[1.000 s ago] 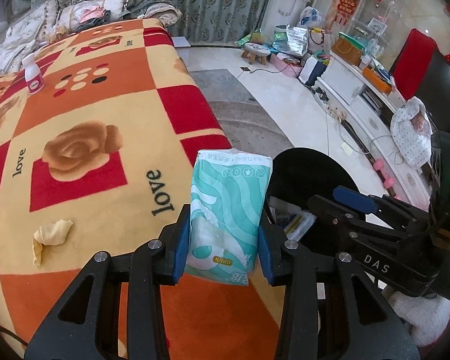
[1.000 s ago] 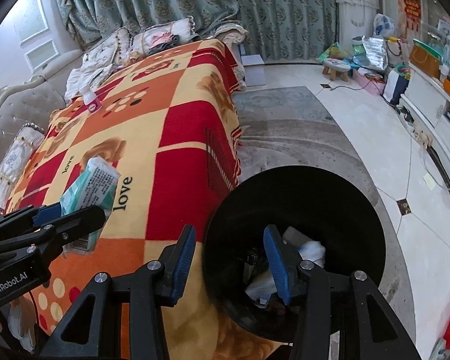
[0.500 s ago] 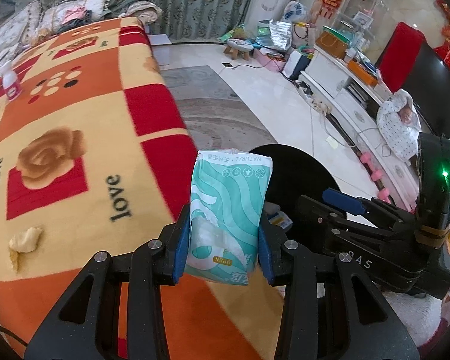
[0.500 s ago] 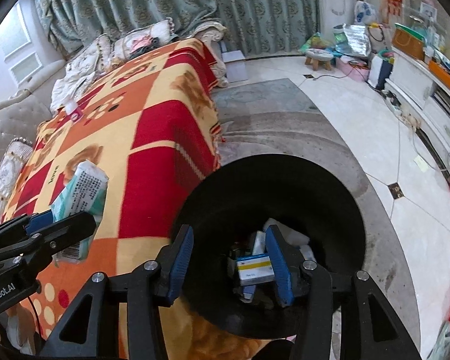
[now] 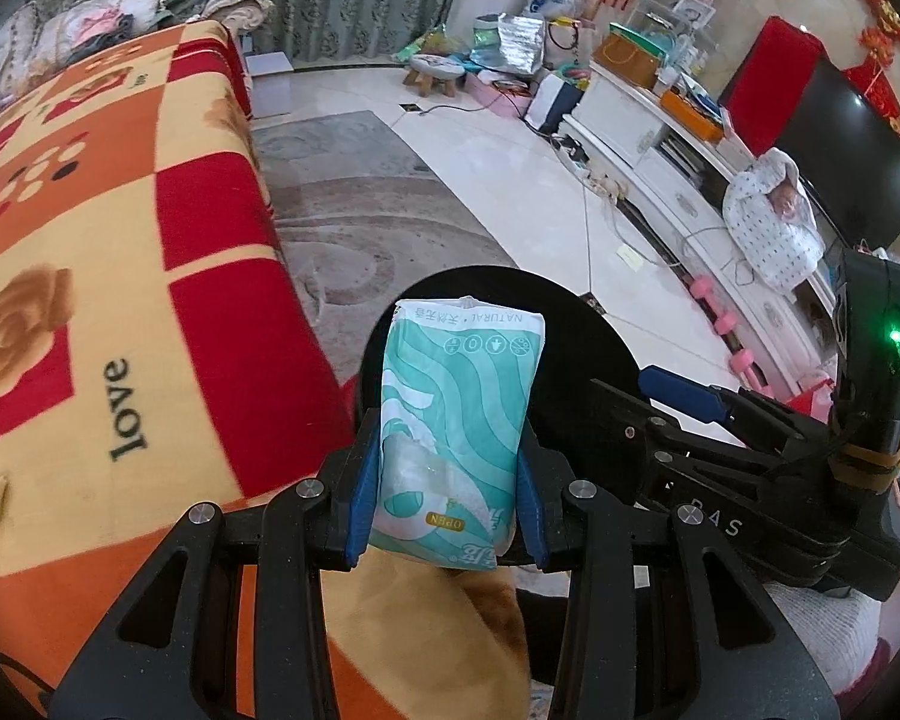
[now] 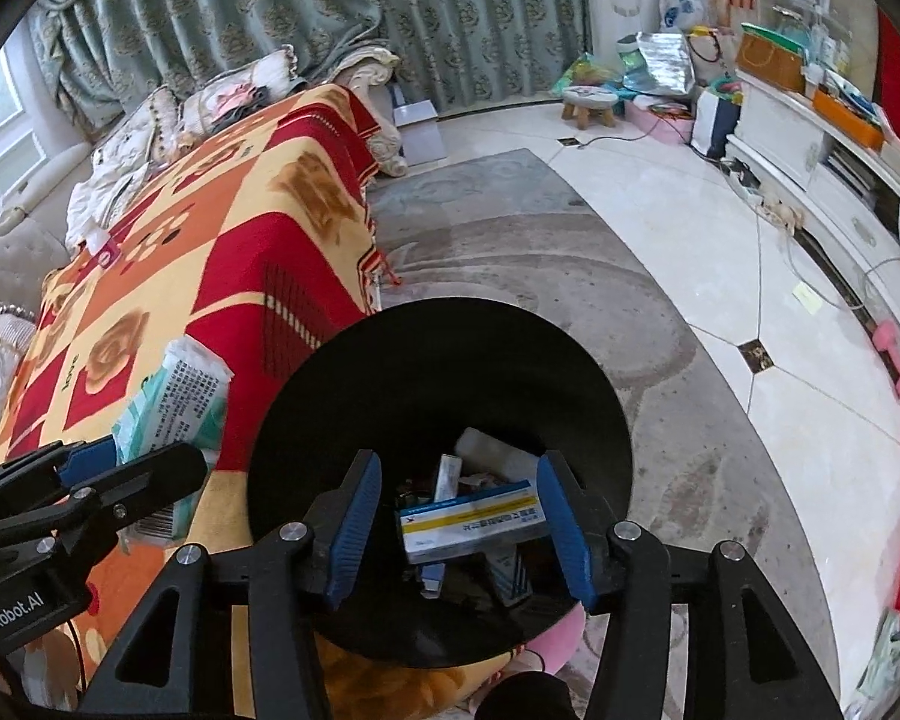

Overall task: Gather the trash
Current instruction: 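Open the right gripper to drop the tablet box into the bin, then open the left gripper to drop the tissue pack into the bin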

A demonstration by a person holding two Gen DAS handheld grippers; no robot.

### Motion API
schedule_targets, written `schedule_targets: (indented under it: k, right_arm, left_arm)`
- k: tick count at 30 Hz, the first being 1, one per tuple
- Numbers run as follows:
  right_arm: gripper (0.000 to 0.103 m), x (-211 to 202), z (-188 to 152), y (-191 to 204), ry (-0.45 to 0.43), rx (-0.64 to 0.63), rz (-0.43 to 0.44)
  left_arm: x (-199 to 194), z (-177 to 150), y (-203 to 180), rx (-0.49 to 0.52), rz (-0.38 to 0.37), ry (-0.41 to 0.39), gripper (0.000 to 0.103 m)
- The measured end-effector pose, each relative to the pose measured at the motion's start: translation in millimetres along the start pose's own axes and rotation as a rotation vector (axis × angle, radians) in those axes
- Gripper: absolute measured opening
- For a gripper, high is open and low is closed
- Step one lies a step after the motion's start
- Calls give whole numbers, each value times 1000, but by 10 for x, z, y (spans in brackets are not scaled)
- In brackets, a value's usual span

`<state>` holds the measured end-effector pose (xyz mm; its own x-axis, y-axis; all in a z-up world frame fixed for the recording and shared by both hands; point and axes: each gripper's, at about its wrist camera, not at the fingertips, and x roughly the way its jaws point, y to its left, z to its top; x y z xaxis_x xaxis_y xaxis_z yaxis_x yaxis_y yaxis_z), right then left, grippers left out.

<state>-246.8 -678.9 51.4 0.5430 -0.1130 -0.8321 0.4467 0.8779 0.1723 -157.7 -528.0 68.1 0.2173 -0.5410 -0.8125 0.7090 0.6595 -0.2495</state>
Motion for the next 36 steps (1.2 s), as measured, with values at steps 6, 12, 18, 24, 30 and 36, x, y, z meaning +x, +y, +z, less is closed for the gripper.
schedule_targets:
  k: [6,12,18,24,30,36]
  right_arm:
    - [52,-4,-3,-80,0,12,-1]
    - [53,-20,-23,-152,2,20,-7]
    - [64,-24,-37,-217,3,36,-11]
    - [64,-54,-43,-223,-6,34,-10]
    - [64,-94,-62,-190,-20,33,-17]
    - [64,-136,-77,-120,-32,22,-16]
  left_arm:
    - [124,10,-36,6,-18,26,38]
    - [158,21,-72,18,-66,26,41]
    - [165,11,-124,43,-63,18,54]
    - [110,-9,-95,55,-18,-7,54]
    - [30,-57,-69,65,40,-33,54]
    - [-115,-83,-7,37,93,-77,54]
